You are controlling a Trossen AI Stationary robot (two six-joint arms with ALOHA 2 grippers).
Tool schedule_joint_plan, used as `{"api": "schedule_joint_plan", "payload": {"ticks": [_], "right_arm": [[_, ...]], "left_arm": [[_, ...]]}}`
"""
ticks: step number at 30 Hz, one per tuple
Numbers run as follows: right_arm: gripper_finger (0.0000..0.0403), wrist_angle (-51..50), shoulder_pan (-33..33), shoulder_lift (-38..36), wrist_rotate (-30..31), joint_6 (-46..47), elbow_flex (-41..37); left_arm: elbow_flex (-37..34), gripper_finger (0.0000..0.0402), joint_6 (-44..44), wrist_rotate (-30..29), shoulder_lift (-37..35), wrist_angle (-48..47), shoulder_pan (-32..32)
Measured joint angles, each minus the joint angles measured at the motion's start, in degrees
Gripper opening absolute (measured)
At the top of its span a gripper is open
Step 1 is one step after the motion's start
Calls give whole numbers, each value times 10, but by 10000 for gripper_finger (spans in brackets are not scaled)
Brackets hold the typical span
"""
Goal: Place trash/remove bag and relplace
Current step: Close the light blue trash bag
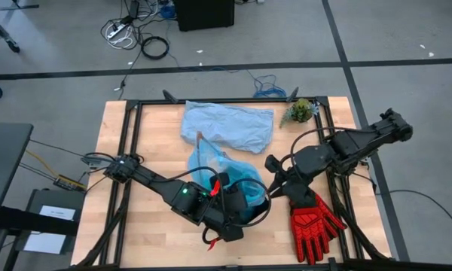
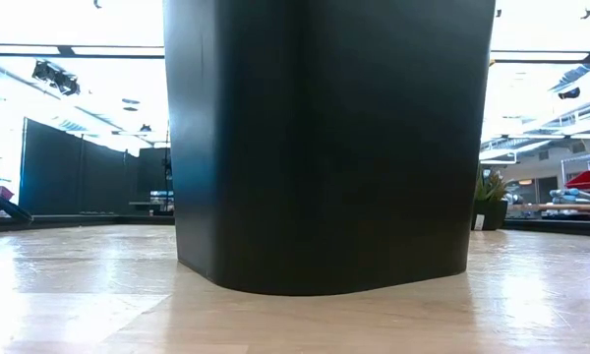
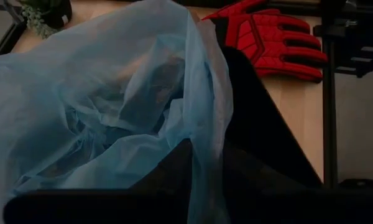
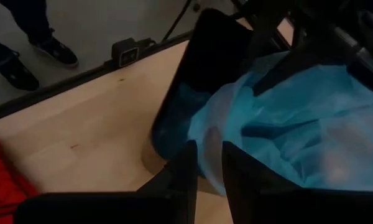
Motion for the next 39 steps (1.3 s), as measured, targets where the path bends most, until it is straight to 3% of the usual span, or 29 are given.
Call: {"api": "schedule_joint_plan", "payload": {"ticks": [27, 33, 39], "right_arm": [[1, -28, -39, 18, -23, -16, 0], [0, 2, -26, -1, 84, -36, -1], [0, 65, -5, -39, 143, -65, -1]], "left_arm": [[0, 83, -1, 0, 0, 41, 0], [0, 83, -1, 0, 0, 41, 0], [0, 83, -1, 0, 0, 42, 0]]}}
